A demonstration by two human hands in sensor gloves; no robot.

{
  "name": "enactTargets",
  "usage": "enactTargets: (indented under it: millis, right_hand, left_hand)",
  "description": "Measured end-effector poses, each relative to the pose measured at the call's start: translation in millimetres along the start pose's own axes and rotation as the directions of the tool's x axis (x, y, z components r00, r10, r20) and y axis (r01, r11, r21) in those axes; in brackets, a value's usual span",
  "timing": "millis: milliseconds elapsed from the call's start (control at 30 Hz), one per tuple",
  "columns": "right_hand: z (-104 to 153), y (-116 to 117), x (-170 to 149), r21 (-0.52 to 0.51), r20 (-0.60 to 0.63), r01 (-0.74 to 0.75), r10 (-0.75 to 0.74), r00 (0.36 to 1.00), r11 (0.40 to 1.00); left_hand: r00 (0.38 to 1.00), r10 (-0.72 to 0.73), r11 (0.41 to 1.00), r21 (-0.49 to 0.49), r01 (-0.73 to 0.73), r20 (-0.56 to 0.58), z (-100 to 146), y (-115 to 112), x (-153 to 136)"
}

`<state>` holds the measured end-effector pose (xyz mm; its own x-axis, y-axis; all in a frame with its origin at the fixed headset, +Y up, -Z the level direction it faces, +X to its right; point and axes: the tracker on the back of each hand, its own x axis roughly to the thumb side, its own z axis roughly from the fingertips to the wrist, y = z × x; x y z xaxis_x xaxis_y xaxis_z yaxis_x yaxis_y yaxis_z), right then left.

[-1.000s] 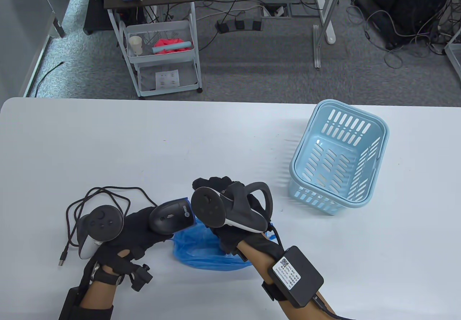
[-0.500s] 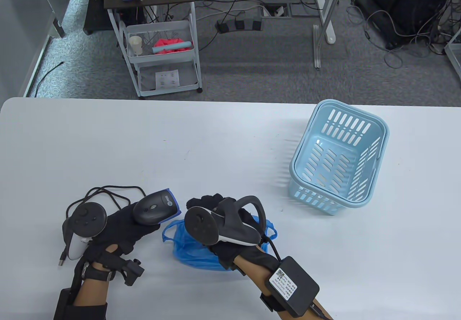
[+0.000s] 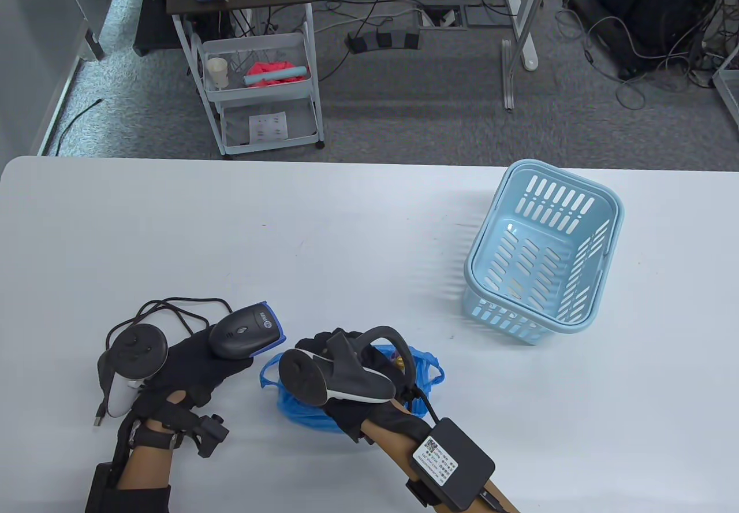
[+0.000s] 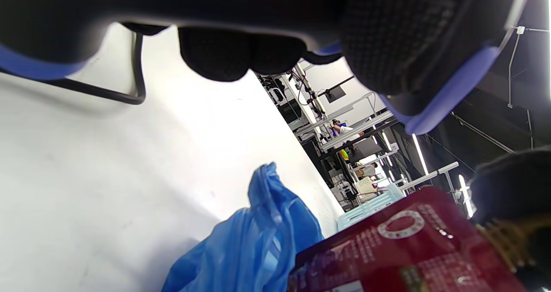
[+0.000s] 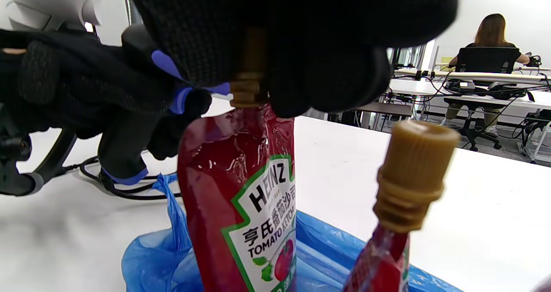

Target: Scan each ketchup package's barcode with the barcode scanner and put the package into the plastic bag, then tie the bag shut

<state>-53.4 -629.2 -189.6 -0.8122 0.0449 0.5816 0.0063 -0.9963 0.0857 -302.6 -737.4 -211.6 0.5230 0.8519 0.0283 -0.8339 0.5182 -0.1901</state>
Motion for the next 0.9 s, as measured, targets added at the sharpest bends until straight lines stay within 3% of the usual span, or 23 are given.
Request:
enactTargets:
  millis: [467,900]
  right_hand:
    - [-5,16,15,0.074,0.013,-0.12,0.12,0.993,0.99]
    - [-4,16,16,0.102,0.002,-0.171,0.172,0.985,0.98]
  left_hand:
    - [1.0,-0.009,1.0,-0.006,0.009,-0.002,0,0,0]
    - [1.0,-0.021,1.0,-0.011,0.02,-0.006,0,-1,1]
